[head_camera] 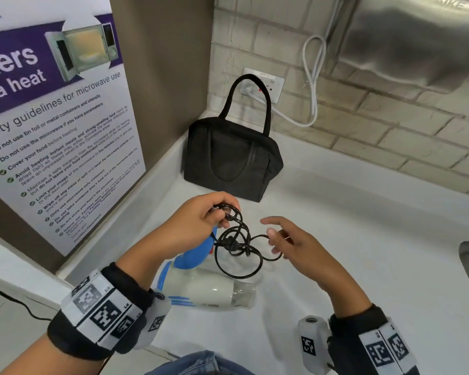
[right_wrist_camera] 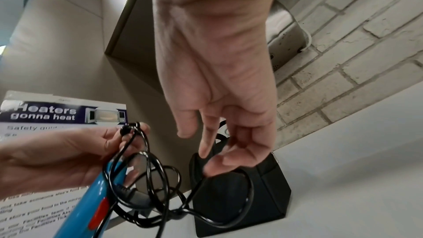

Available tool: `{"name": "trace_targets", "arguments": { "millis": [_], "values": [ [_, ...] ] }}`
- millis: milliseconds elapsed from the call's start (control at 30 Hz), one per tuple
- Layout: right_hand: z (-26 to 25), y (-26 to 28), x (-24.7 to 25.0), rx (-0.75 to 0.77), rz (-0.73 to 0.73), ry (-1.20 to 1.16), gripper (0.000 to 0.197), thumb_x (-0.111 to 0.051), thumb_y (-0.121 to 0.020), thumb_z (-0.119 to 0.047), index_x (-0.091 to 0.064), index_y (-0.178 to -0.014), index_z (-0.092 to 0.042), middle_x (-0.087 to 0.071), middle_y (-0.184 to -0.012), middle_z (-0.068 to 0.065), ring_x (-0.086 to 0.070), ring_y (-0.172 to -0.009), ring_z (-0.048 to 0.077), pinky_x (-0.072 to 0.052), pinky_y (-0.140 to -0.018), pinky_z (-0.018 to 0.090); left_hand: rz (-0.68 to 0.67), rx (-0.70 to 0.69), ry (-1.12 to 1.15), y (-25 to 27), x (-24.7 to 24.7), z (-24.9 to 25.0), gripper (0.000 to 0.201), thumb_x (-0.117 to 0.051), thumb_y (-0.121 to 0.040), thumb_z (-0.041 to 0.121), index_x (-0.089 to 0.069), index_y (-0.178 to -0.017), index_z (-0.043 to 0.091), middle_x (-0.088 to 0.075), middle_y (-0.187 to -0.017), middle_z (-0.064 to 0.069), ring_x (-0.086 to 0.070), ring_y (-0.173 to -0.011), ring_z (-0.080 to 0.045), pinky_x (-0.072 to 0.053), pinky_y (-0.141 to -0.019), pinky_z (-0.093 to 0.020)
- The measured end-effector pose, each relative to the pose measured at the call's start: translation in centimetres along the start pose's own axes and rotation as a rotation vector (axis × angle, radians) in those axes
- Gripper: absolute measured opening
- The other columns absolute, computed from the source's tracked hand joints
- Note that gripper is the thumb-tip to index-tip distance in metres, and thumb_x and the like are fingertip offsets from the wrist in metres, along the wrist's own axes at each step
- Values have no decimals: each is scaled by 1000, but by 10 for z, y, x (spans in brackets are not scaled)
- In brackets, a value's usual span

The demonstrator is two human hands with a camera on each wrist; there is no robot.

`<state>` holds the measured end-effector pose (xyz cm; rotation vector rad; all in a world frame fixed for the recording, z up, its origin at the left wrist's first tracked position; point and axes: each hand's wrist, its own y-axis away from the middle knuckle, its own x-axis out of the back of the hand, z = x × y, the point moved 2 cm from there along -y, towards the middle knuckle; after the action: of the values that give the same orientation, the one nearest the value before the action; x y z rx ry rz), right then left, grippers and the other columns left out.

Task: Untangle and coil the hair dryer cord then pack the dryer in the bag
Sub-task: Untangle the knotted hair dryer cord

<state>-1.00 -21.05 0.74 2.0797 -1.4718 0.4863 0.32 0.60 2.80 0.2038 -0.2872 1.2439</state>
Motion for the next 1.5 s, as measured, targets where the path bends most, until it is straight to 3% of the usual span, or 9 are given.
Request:
{"name": "trace_targets", "arguments": {
  "millis": [133,267,467,567,767,900,1167,1367,1500],
  "values": [
    [1,-3,-9,137,-83,129,35,-55,-93,-30,-53,-112,-59,-46,-107,-4,-45,-107,6,-34,-88,17,-6,-19,42,2,-1,3,47,-36,-94,-8,-60,-87,31,-57,-89,5,-61,-85,-10,-48,-72,-9],
    [1,-6,-26,216,-103,282,26,-67,-85,-31,-63,-102,-50,-45,-109,-8,-39,-109,10,-33,-95,19,-11,-16,38,1,-3,3,47,-35,-94,-9,-59,-87,31,-56,-89,3,-61,-81,-8,-48,-73,-9],
    [-2,-8,-16,159,112,95,20,-57,-91,-32,-55,-71,-30,-59,-80,-12,-54,-77,1,-40,-71,13,22,21,47,2,-1,1,41,-37,-97,0,-56,-93,35,-57,-82,4,-59,-79,-6,-54,-73,-22],
    [-1,-5,-14,113,184,22,25,-55,-92,-36,-56,-72,-20,-56,-61,-15,-48,-60,0,-36,-58,11,34,36,42,0,-2,0,33,-37,-98,4,-54,-101,32,-58,-80,2,-58,-80,-10,-53,-71,-22],
    [11,-2,-17,152,177,179,19,-67,-84,-14,-52,-78,-25,-61,-90,-10,-58,-87,0,-39,-68,6,26,10,34,3,-1,1,42,-33,-98,-1,-54,-93,35,-55,-89,6,-59,-81,-6,-50,-67,-14],
    [21,0,-14,56,239,182,14,-62,-85,-9,-56,-88,-22,-62,-91,-13,-59,-79,2,-40,-65,6,31,17,68,4,2,1,46,-30,-97,-4,-54,-88,34,-53,-96,2,-62,-86,-12,-51,-63,-11],
    [31,3,-15,-246,164,-123,12,-58,-90,-24,-58,-93,-13,-74,-85,-1,-71,-61,19,-46,-56,24,153,43,110,2,8,-4,39,-33,-98,0,-53,-95,33,-56,-81,2,-59,-76,-4,-45,-73,-16],
    [23,6,-14,-94,112,-48,6,-63,-86,-15,-65,-82,-18,-70,-81,-12,-66,-71,0,-48,-68,17,134,66,91,1,4,-3,33,-35,-99,3,-52,-102,32,-57,-87,5,-60,-81,-6,-48,-65,-5],
    [9,6,-6,39,299,1,14,-59,-90,-17,-67,-83,-25,-70,-90,-17,-61,-83,-7,-42,-71,5,71,63,91,2,3,-2,42,-34,-98,2,-54,-94,39,-55,-94,3,-60,-86,-11,-57,-75,-26]
  ]
}}
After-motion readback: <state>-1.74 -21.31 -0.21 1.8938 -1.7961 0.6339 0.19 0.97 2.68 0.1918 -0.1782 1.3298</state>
